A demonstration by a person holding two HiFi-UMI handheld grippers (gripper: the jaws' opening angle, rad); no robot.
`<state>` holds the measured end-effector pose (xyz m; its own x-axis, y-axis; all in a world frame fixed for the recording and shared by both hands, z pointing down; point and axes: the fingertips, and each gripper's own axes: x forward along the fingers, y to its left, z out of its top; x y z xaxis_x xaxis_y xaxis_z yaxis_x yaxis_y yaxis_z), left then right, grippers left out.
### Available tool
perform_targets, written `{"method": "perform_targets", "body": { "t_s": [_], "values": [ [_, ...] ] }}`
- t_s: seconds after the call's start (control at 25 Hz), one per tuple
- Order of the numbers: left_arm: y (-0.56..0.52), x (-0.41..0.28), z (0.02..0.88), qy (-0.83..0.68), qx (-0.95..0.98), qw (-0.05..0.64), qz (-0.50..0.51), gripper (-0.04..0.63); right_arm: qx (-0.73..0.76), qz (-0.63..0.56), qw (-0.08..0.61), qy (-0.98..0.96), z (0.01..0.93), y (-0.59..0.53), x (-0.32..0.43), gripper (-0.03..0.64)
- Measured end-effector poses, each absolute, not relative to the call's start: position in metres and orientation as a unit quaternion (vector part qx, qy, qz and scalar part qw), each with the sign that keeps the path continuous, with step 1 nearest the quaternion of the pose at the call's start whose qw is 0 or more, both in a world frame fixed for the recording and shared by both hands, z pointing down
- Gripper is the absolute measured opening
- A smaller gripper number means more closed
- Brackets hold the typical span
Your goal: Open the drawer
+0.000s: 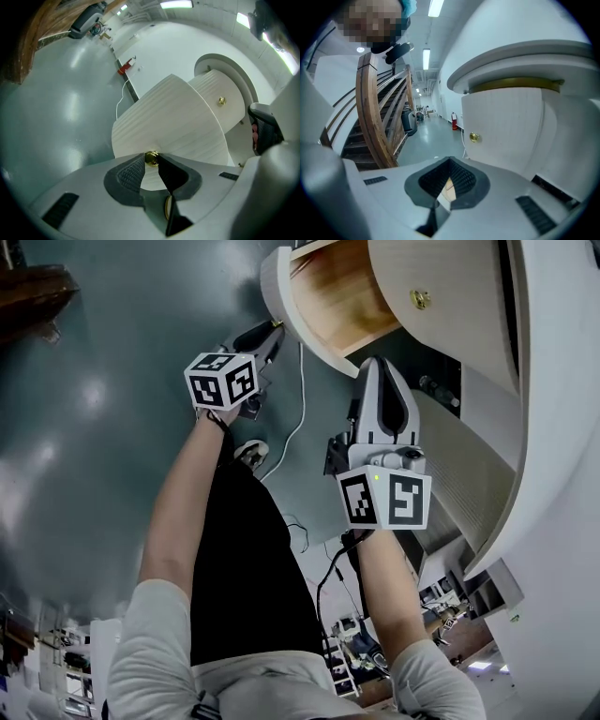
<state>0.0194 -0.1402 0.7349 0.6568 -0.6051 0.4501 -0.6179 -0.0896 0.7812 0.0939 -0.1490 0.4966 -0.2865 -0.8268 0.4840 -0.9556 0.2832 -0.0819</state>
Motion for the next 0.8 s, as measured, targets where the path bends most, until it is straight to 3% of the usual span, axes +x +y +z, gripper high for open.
{"method": "perform_targets", "body": {
  "t_s": [0.8],
  "values": [
    [-0.103,-0.017,0.735,-0.441,0.727,0.527,-0.002,0.084,0.549,0.183,0.178,-0.796,0.495,-0.101,0.069,0.014]
  ]
}}
